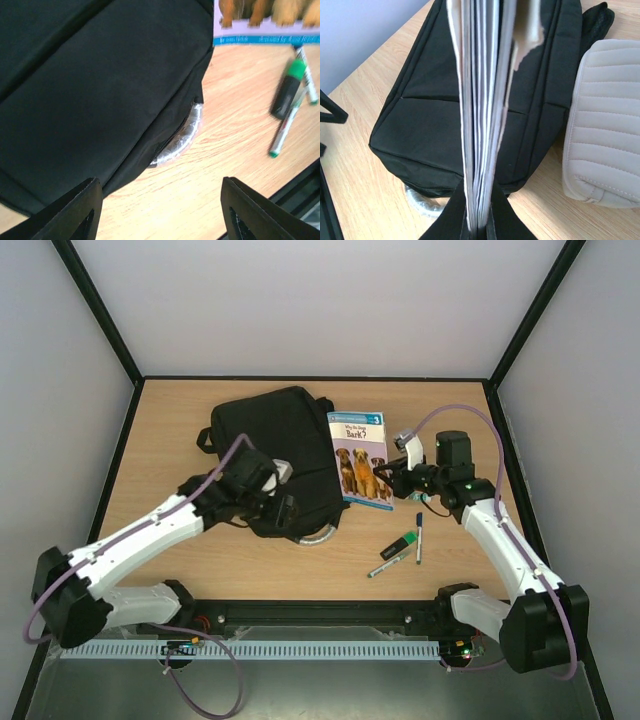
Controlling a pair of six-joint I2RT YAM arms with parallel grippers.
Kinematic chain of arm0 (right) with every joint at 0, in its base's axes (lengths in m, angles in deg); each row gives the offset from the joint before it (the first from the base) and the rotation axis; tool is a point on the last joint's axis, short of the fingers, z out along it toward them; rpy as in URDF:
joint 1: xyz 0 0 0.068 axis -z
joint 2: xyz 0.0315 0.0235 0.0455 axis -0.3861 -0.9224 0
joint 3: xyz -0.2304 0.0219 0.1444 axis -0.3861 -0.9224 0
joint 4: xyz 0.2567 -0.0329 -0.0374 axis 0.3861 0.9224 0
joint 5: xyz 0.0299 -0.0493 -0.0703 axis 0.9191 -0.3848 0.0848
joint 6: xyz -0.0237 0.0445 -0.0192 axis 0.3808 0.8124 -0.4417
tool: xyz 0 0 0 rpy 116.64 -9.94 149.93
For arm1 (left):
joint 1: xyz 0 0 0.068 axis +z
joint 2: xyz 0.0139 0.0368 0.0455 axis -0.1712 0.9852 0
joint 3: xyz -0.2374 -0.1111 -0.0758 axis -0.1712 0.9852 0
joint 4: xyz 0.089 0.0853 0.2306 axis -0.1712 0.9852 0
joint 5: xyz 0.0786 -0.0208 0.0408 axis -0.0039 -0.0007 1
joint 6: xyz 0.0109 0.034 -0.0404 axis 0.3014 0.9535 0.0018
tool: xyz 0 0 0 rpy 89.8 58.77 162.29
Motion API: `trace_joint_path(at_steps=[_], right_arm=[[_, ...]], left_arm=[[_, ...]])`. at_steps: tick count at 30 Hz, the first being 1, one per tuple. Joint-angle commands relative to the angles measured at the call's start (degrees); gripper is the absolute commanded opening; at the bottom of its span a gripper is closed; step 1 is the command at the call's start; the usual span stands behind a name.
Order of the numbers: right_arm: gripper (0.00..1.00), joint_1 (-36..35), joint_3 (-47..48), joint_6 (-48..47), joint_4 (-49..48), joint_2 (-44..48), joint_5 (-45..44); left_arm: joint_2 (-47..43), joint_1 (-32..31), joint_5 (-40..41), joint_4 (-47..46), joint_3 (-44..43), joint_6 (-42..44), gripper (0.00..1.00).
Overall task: Pack the student bag
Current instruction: Adjust the student bag at the center of the board, then place the book in the student bag.
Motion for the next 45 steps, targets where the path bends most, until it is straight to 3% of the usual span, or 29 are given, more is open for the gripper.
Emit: trace_joint_path(at_steps=[1,10,24,29,34,38,45], right_arm=[[0.01,1.07,-0.14,0.23,-2.44,1.84,0.84],[0.01,2.25,0.09,0.08,-2.08,2.36,1.13],[0.01,2.76,0.14,-0.1,-1.9,2.45,1.73],[0.01,3.08,0.13,-0.08,-1.85,2.47,1.73],[0.01,3.38,0.14,-0.08,-1.71,2.53,1.79],[0.01,3.41,0.16,-0.23,-1.72,2.45,1.87],[0.01,3.5,0.2,-0.22,-1.77,2.11,2.03]], left_arm=[[7.93,-5.13,8.24,5.93,-4.37,11.59,0.67],[21.08,-14.85,19.87,7.02,-5.55,14.47,0.67],[23.21,-15.13,26.32,5.46,-7.82,17.61,0.63],[26.52,-15.13,28.48,3.85,-8.05,19.61,0.66],[30.11,-15.12,31.11,3.07,-9.07,19.87,0.63],[33.04,-14.96,33.21,2.24,-9.64,19.24,0.54],[35.03,-14.96,35.64,0.89,-10.85,18.55,0.2]])
